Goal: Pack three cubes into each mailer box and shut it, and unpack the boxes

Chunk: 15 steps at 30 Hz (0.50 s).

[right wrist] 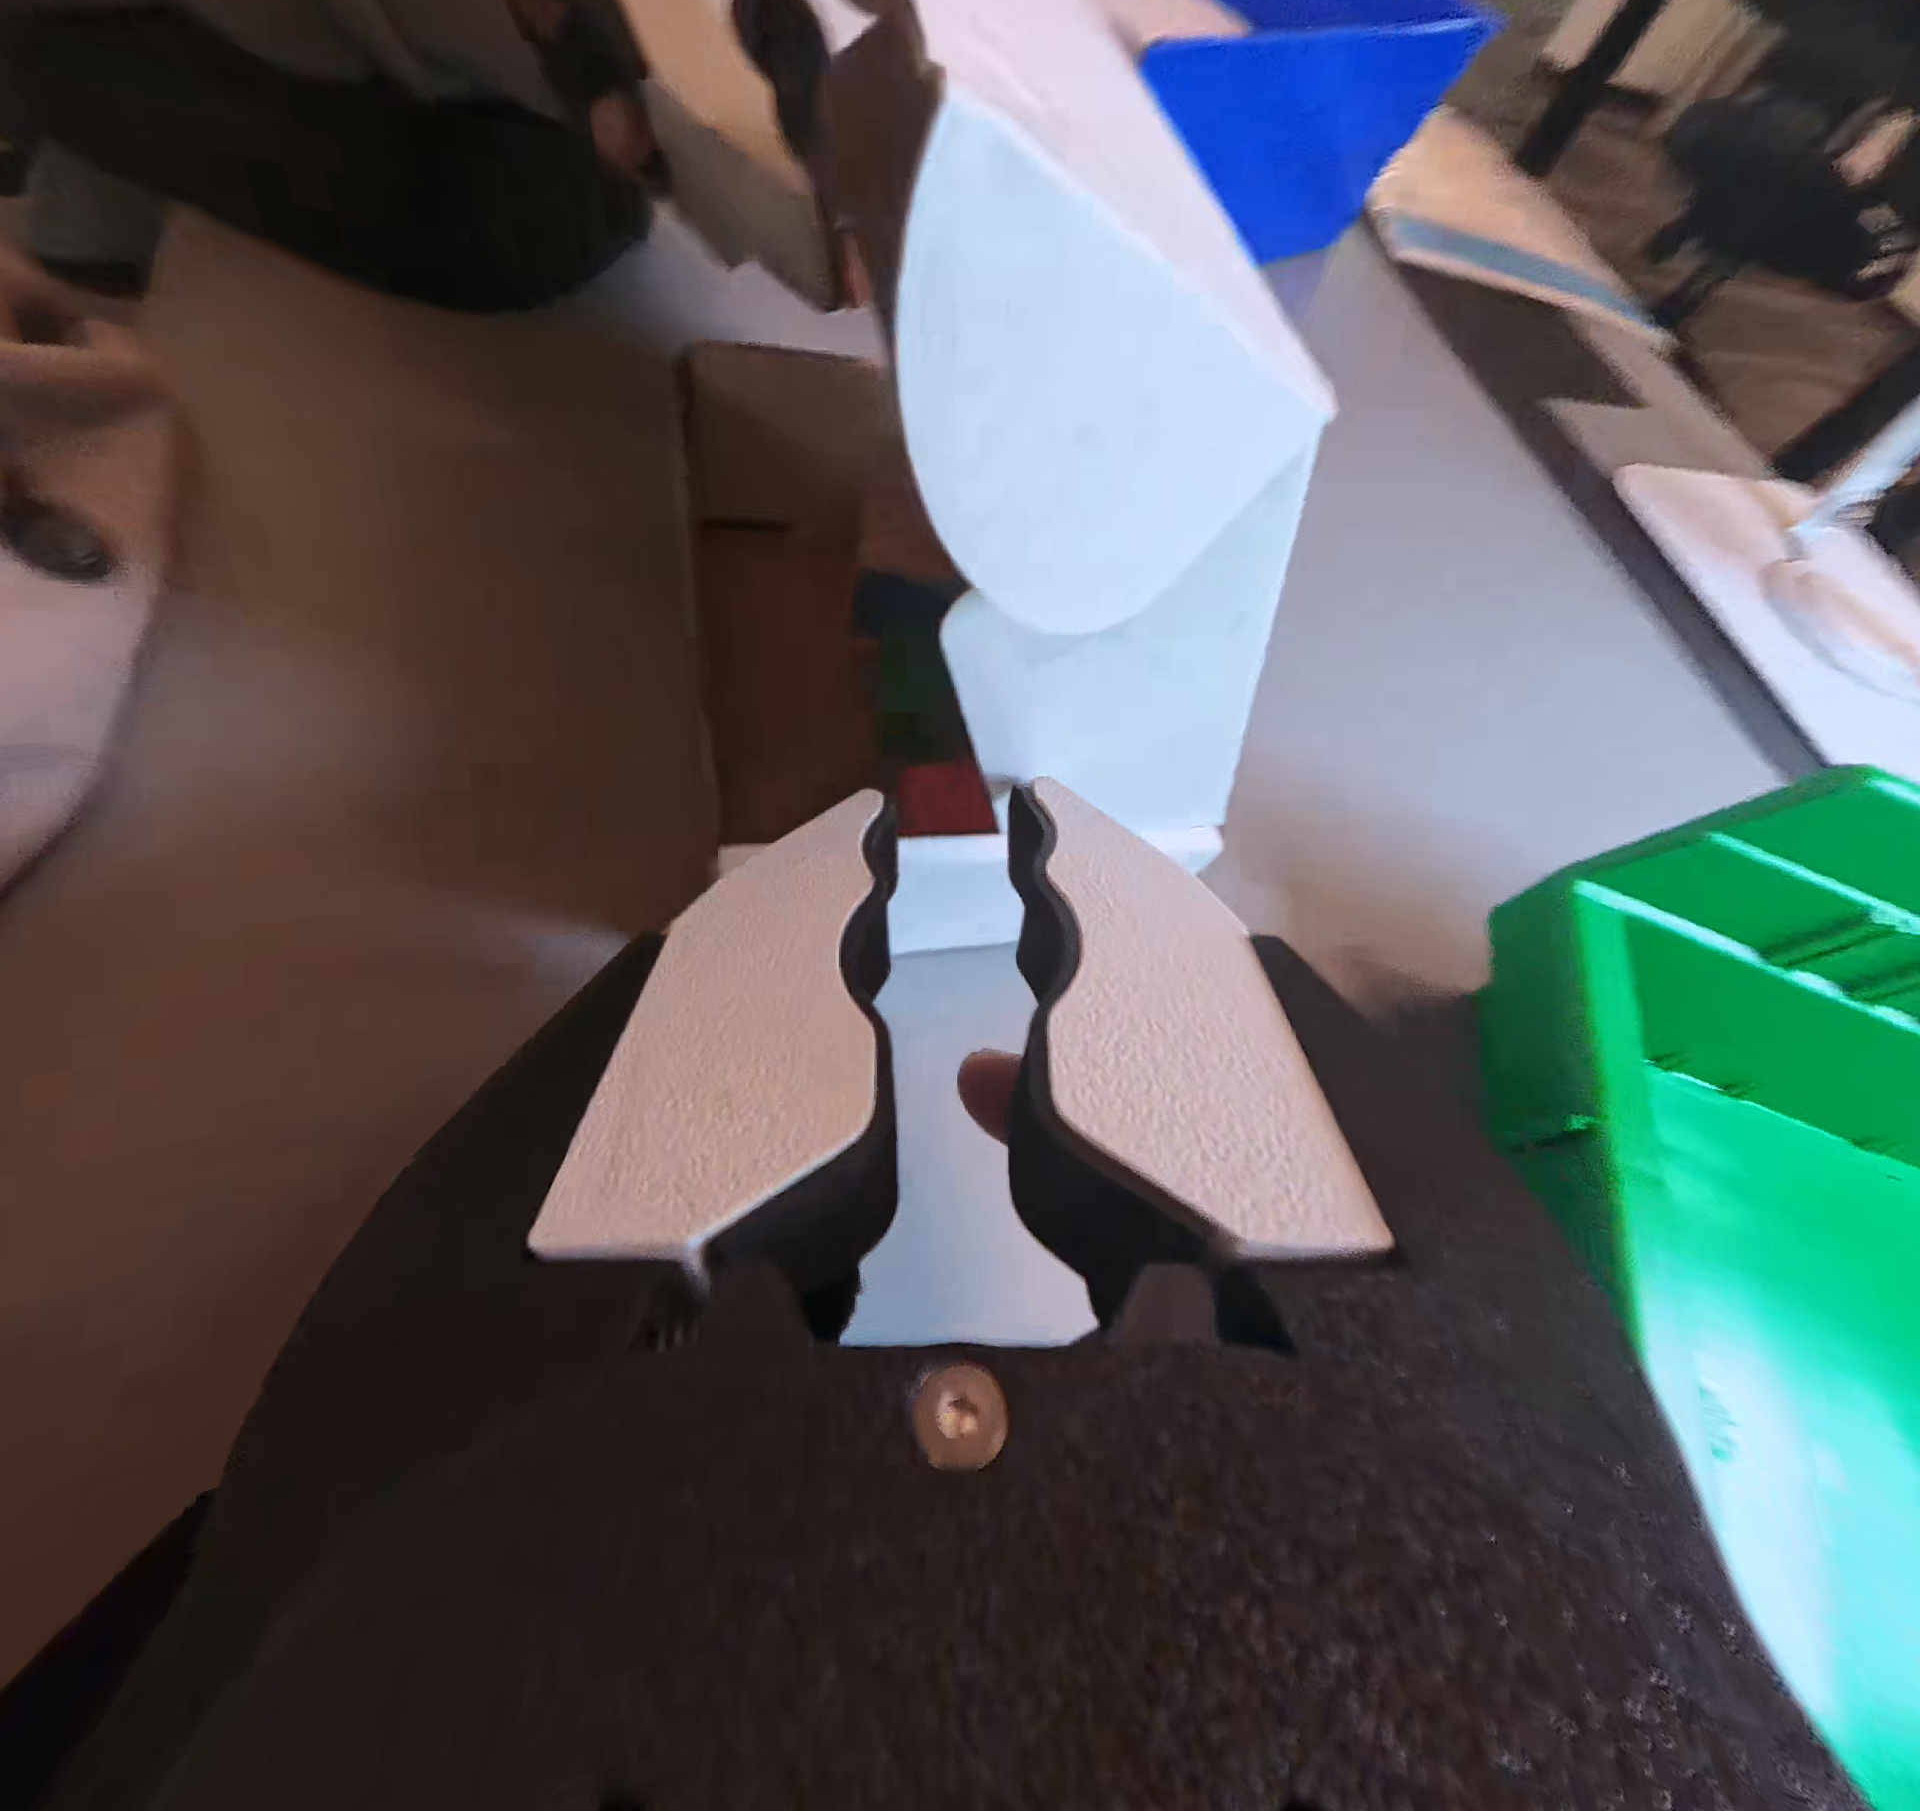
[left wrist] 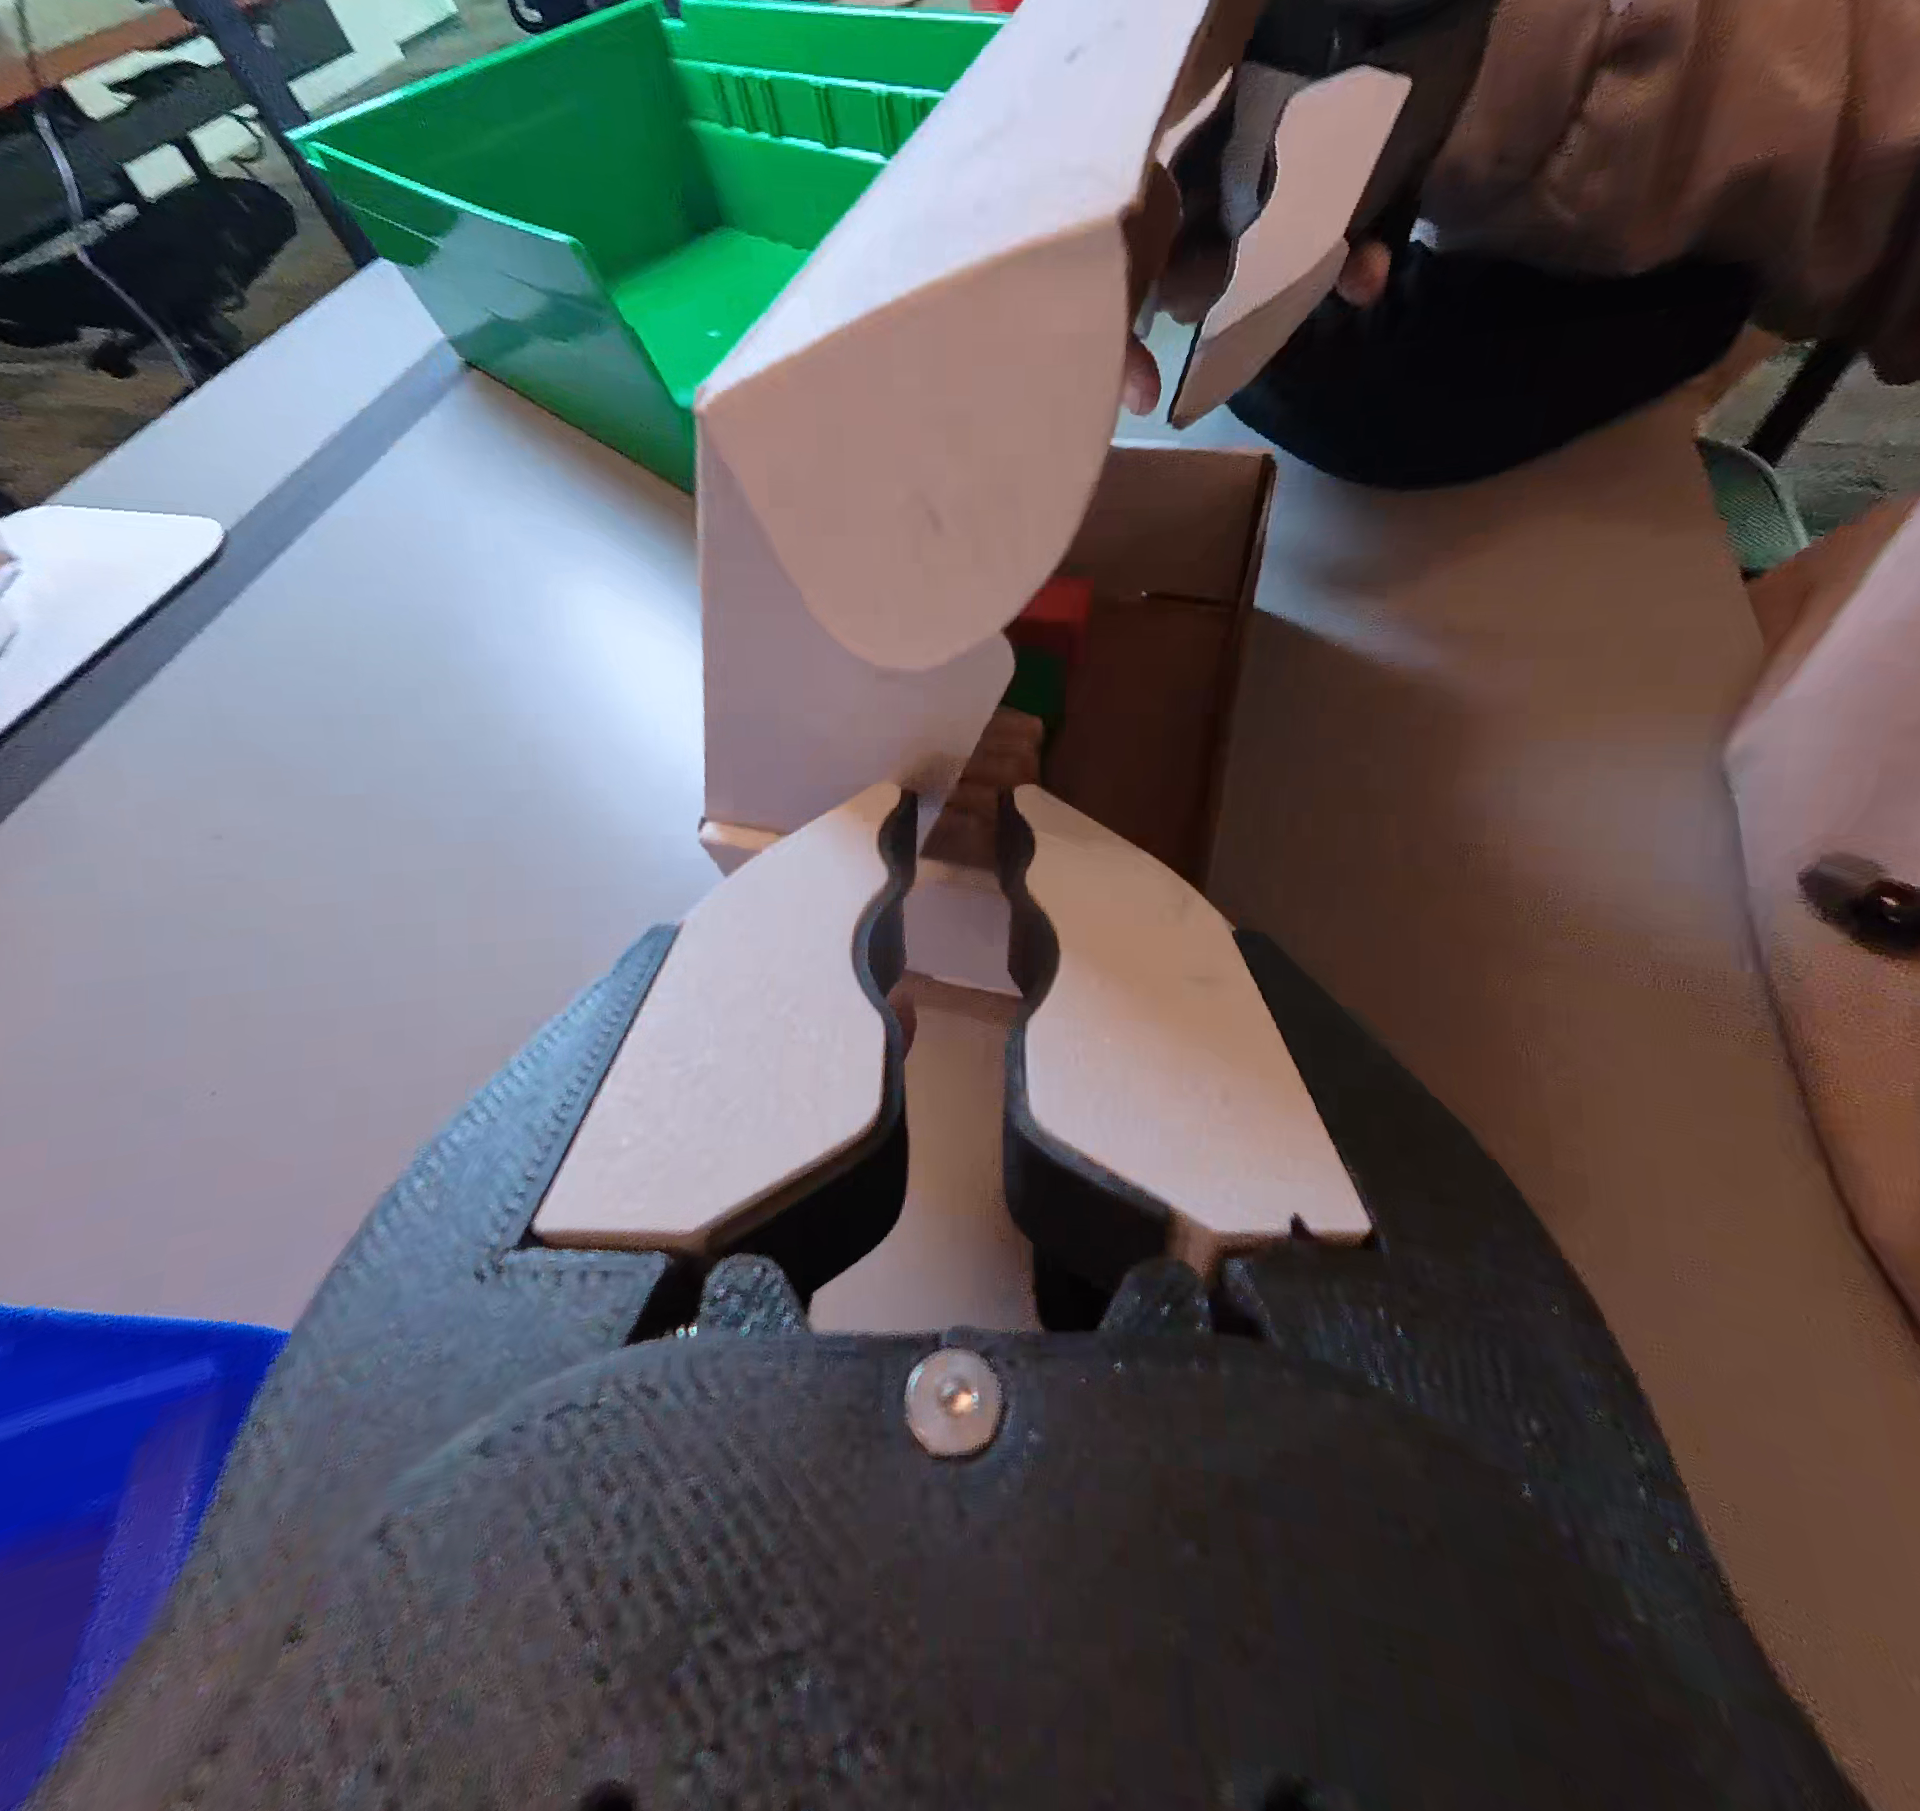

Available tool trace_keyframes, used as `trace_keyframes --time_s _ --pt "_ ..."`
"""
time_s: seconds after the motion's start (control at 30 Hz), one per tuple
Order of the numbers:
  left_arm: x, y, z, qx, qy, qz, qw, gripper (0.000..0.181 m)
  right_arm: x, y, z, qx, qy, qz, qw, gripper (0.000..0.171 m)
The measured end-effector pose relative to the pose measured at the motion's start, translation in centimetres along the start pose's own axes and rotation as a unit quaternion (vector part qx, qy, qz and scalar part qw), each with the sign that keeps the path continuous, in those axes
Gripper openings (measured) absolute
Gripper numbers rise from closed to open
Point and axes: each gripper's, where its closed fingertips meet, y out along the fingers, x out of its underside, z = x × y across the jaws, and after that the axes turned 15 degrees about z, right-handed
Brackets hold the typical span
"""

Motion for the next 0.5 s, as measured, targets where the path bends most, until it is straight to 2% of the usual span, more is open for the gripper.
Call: trace_keyframes --time_s 0.03,0.13,0.23,0.3,0.37,0.43,0.5 --pt "0.0 -0.3 0.3 0.015 -0.006 -0.004 1.0 0.015 0.1 -0.5 -0.8 -0.034 0.017 -0.012 0.999 0.021" --pt "-0.2 -1.5 0.1 0.033 -0.004 -0.014 0.999 0.017 0.5 -2.6 -1.3 -0.087 0.059 -0.065 0.992 0.043" --pt "-1.7 -2.8 -1.0 0.027 0.026 -0.004 0.999 0.022 -1.8 -3.6 1.0 -0.052 0.042 -0.047 0.997 0.065" --pt "-4.1 -3.3 -2.2 0.015 0.037 0.027 0.999 0.033 -4.7 -3.4 1.9 -0.038 0.014 -0.004 0.999 0.075" --pt "-6.8 -3.2 -1.9 0.043 0.043 0.055 0.997 0.05 -6.8 -2.7 1.9 -0.037 -0.027 0.012 0.999 0.08" --pt "-7.3 -2.6 -0.4 0.097 0.082 0.022 0.992 0.07 -7.3 -1.7 1.1 -0.054 -0.058 -0.011 0.997 0.082" --pt "-5.7 -1.7 0.3 0.123 0.123 -0.056 0.983 0.081 -6.7 -0.8 0.3 -0.072 -0.082 -0.048 0.993 0.082"
